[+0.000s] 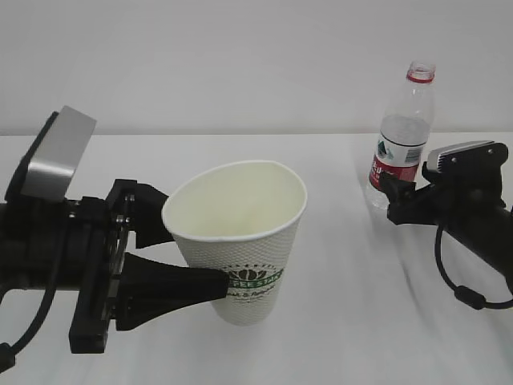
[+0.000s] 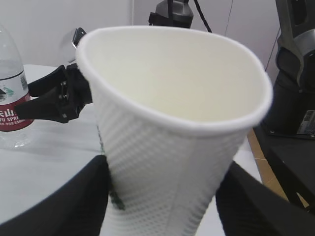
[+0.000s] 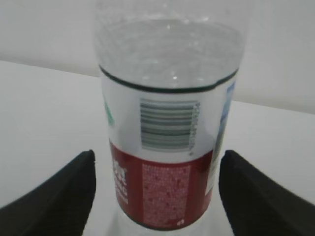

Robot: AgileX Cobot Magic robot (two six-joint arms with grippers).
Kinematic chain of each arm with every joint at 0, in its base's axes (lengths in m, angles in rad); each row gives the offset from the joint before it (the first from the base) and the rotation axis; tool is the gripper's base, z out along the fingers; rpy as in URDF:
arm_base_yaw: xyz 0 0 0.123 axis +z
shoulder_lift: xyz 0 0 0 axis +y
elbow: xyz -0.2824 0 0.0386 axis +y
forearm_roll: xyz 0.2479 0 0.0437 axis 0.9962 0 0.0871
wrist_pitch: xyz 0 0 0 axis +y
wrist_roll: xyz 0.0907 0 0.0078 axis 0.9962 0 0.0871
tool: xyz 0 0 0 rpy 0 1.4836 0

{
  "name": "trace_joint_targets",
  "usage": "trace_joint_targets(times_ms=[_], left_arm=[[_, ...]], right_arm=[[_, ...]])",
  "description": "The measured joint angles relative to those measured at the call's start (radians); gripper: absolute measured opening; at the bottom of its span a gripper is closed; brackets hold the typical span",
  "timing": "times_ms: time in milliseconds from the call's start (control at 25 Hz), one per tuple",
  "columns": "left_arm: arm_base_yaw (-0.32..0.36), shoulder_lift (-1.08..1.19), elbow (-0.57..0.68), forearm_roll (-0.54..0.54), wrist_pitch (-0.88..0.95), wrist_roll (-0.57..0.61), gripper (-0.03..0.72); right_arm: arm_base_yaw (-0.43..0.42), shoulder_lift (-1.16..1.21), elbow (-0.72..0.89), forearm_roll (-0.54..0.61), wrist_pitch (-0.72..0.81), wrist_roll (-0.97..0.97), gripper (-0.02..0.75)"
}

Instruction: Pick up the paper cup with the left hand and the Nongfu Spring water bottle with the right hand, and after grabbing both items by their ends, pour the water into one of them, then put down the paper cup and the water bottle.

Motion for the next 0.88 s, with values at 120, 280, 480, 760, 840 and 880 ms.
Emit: trace_joint_targets(times_ms=[120,280,480,760,840,880], left_arm=[[0.0,0.0,0.0,0.0,0.0,0.0,0.475],[0.0,0.0,0.0,0.0,0.0,0.0,0.475],[0.0,0.0,0.0,-0.011,0.0,0.0,0.475],[0.0,0.0,0.0,-0.03,0.0,0.0,0.475],[0.0,0.0,0.0,-0.031,0.0,0.0,0.475],[0.0,0.0,0.0,-0.031,0.0,0.0,0.475]], right_arm=[[0.0,0.004,-0.018,0.0,0.0,0.0,0.588],[0.0,0.006,-0.041,0.0,0.0,0.0,0.589],[0.0,0.006,-0.074,-0.004,0.0,0.0,0.589],[0.0,0.023,-0.116,-0.014,0.005,0.0,0.589],[0.0,0.048,-0.128,-0.018,-0.006,0.0,0.589],[0.0,0.06,-0.133,-0.018,-0.008,0.0,0.589]])
